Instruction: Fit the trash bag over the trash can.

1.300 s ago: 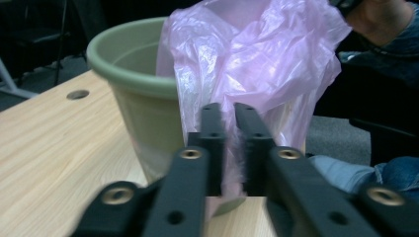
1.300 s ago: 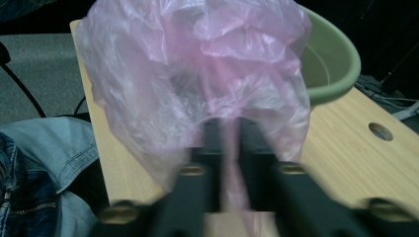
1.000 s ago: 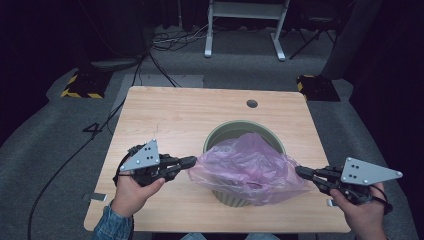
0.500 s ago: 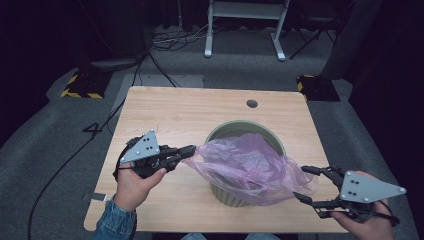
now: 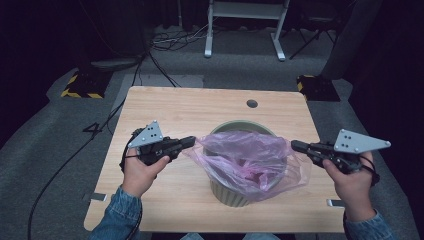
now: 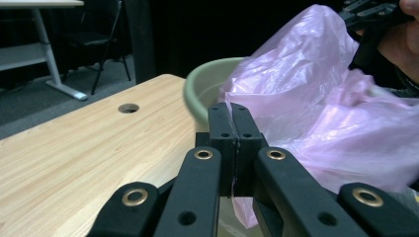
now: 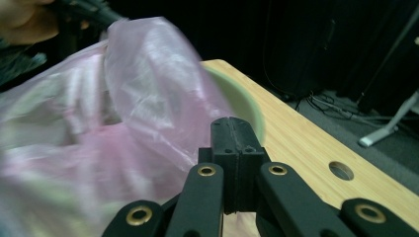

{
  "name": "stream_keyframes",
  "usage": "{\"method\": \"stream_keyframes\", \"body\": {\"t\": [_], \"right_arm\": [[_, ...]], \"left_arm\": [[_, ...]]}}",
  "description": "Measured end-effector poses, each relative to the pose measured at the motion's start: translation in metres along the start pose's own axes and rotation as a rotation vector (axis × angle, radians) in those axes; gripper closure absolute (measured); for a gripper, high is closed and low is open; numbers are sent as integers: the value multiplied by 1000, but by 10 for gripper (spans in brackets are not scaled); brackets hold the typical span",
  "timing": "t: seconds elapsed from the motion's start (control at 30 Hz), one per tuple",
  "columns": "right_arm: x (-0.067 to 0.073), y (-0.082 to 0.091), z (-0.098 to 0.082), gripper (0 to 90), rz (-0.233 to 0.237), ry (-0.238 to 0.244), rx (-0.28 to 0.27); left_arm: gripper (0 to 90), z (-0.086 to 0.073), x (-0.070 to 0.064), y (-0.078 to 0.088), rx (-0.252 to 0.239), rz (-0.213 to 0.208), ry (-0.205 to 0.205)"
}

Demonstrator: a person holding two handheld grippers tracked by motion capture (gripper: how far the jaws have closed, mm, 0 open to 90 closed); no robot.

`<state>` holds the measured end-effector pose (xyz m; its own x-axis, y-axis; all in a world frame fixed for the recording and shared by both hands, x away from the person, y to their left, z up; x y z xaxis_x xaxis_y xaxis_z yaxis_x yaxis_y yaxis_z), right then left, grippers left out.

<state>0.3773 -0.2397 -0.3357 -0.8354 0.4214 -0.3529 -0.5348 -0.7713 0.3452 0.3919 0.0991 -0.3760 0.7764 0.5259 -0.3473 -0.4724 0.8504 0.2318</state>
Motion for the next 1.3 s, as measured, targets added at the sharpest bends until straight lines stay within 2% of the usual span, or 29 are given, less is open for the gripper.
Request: {"method": "stream_keyframes", "body": {"t": [0.1, 0.17, 0.23, 0.33, 0.5, 0.87, 1.0, 1.17, 1.3], "right_arm": [[-17, -14, -10, 900, -3, -42, 24], [-26, -26, -20, 900, 1, -68, 53], [-33, -40, -32, 900, 5, -94, 81], [-40, -53, -42, 900, 1, -128, 95], [-49, -65, -50, 900, -21, -140, 114], [-54, -87, -66, 900, -4, -180, 140], [-54, -90, -70, 900, 2, -192, 144], [-52, -96, -79, 900, 19, -189, 188], [-52, -103, -87, 900, 31, -218, 203]], "left_arm": [[900, -6, 9, -8, 0, 4, 42], [900, -11, 14, -13, 9, 24, 59], [900, -13, 15, -18, 13, 32, 61], [900, -14, 18, -26, 30, 36, 57], [900, -16, 29, -33, 39, 47, 76], [899, -28, 40, -44, 75, 58, 108], [899, -36, 45, -49, 112, 60, 124], [899, -44, 52, -55, 129, 53, 156], [899, -47, 54, -61, 135, 45, 169]]}}
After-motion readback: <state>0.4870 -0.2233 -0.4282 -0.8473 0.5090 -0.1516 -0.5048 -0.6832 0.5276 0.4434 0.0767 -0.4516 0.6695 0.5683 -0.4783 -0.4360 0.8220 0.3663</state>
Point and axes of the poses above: each handheld gripper's, and its own axes: y roughly backward along the jaws, z roughly out of its top, x roughly to its left, the point moved 8 cm from there along -y, roughly forward along the jaws, and after that the axes turned 14 degrees about y, right-handed, at the moved point
